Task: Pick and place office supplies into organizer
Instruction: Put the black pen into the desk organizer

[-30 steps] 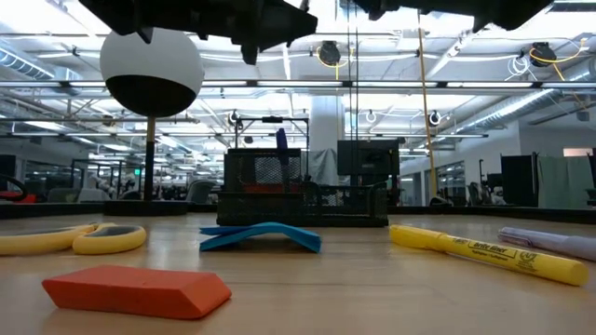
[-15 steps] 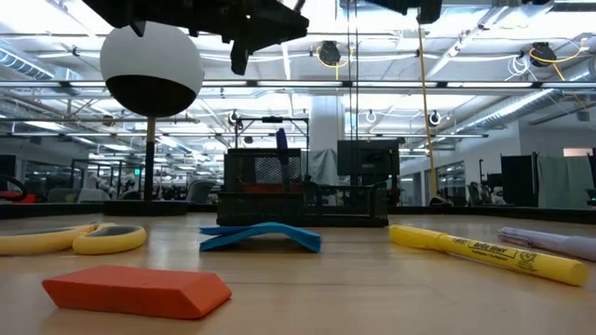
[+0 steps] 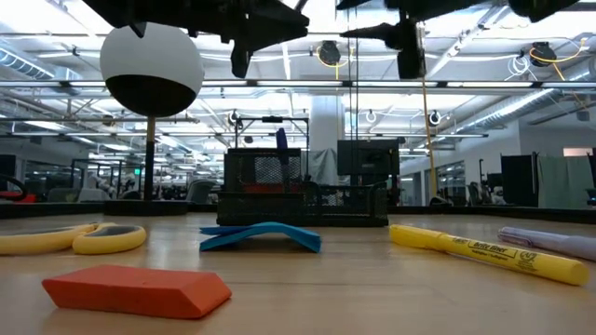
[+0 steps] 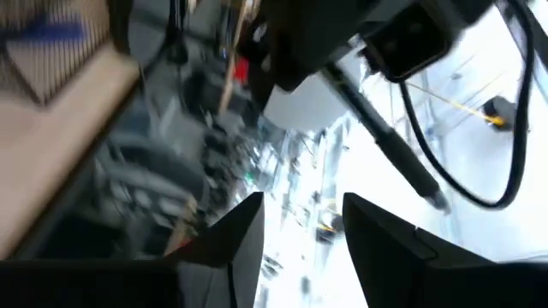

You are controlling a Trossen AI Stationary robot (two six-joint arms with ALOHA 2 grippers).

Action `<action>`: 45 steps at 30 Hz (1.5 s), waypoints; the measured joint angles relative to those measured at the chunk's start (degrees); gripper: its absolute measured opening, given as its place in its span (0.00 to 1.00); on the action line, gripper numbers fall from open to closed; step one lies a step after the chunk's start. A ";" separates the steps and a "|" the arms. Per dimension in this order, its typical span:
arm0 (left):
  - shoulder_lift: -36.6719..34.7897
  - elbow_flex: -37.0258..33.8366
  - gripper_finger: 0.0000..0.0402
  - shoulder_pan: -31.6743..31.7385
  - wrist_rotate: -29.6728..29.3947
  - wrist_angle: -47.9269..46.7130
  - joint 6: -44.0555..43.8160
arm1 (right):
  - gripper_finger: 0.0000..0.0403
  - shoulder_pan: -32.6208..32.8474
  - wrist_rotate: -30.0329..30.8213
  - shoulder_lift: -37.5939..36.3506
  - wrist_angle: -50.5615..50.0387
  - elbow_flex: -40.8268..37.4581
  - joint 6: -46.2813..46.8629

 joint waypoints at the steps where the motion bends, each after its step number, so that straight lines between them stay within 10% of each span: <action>1: 0.46 0.00 0.12 0.00 0.00 0.12 -0.03 | 0.38 0.02 1.11 1.33 2.51 0.00 -3.62; 8: 3.39 -0.04 0.12 0.71 0.62 1.31 -1.28 | 0.34 0.02 -1.87 5.95 15.11 0.00 -20.84; 45: 4.23 0.00 0.12 0.66 0.46 4.68 -1.69 | 0.32 -7.53 -24.66 6.34 9.50 0.00 -28.31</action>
